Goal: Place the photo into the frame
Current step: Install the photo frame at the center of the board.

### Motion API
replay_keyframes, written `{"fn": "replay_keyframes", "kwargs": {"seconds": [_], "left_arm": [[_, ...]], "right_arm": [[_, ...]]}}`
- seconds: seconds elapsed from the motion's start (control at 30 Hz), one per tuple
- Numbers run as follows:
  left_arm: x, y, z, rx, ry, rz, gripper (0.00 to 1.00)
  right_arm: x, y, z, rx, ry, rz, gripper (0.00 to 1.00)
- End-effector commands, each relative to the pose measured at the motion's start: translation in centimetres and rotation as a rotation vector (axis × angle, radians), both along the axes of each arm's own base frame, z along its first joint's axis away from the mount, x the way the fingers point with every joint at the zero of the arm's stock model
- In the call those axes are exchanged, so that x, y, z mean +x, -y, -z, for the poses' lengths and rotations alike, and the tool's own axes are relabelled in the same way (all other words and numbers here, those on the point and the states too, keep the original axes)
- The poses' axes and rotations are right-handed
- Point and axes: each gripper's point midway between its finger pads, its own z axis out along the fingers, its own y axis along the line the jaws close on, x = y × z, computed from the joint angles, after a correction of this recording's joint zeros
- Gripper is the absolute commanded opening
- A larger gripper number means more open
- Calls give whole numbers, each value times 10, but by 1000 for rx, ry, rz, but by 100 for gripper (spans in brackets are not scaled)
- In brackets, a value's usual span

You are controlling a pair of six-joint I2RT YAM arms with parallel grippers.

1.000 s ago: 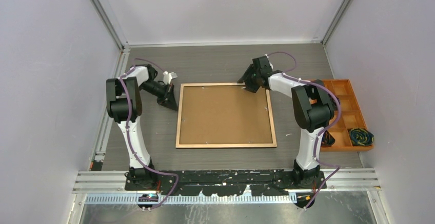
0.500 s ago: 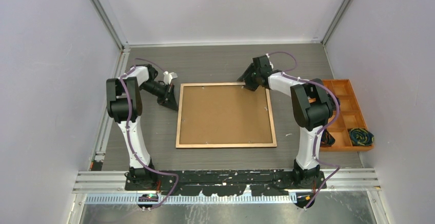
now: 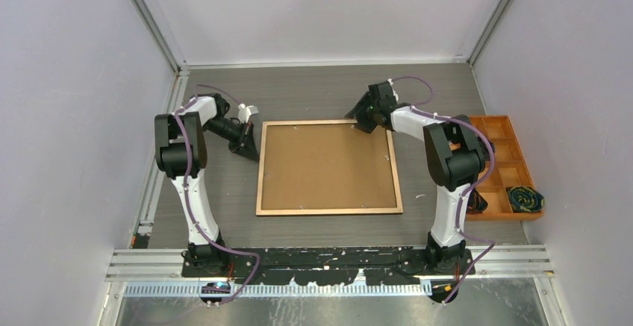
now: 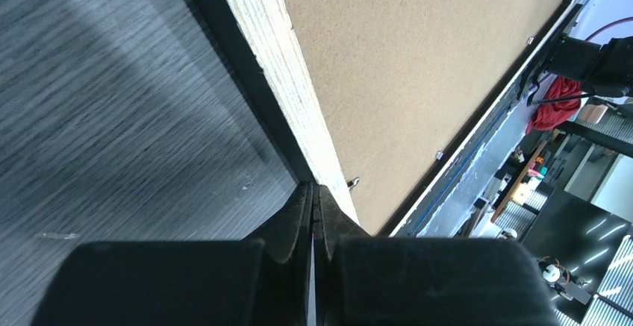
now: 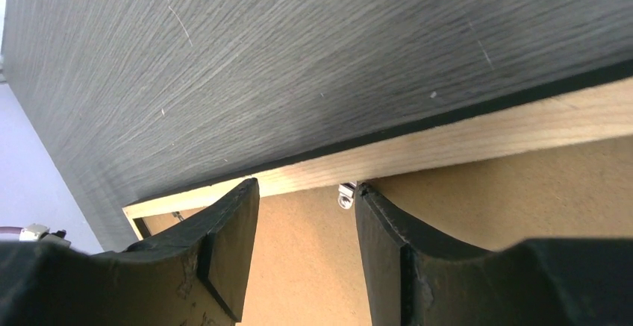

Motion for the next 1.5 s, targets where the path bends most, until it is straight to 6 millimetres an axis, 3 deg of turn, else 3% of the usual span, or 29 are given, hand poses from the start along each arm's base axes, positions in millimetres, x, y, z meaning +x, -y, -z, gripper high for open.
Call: {"fn": "replay_keyframes", "kwargs": {"seconds": [0.0,0.73,0.87,1.03,1.23,1.47], "left_arm": [[-1,3,-16,-7,34,14,2],[-1,4,-16,-10,35,15,1],[-2,3,-15,-6,34,18,1],[-2,2,-16,-5,38,20,1],[-1,1,-22,-7,55,18,2],[0,3,-26,-17,62,16,6]], "right_arm": [[-6,14,-17,-11,28,29,56],[9,-12,-5,122,-3,42,53],[10,-11,-6,115,0,44,53],[2,3,-21,44,23,40,53],[-35,30,-43,-76,30,1,57],[-108,43,-44,-164,-34,-117,57]]}}
